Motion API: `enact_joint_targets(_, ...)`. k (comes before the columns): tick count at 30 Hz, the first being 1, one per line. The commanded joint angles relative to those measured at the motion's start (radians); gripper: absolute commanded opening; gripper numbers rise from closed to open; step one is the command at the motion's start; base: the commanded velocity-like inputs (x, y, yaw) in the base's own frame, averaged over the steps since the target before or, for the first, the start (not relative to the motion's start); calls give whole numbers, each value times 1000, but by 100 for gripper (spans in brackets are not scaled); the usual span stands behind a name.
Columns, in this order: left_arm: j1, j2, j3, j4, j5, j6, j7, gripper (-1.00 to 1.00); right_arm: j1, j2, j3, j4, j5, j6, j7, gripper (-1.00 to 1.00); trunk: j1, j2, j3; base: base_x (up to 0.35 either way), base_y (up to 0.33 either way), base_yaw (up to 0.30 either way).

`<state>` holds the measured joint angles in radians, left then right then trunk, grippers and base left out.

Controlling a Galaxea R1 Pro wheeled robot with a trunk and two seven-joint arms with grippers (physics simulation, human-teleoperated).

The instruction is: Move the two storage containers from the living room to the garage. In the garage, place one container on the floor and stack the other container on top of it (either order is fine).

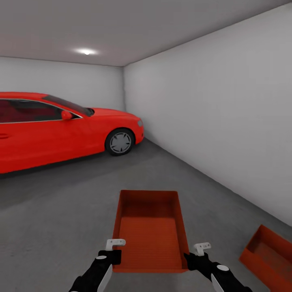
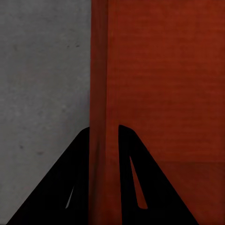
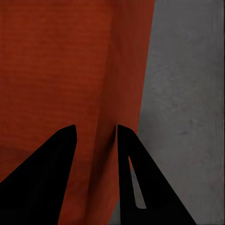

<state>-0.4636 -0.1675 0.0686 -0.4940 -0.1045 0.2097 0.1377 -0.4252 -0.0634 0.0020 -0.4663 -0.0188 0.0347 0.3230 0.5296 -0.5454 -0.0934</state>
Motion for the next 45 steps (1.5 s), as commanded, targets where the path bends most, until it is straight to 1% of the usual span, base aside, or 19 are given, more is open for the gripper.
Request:
enact_joint_targets(1,-1,-1,57,-41,-17,8,3,-100,0,-1,9,-2,12,4,2,-100,1,-2,-2,326,-98,-289)
enact_joint_targets(45,-1,-1,57,-41,-17,8,3,-100,0,-1,10,-2,11,4,2,-100,1,-2,-2,326,-100,-290)
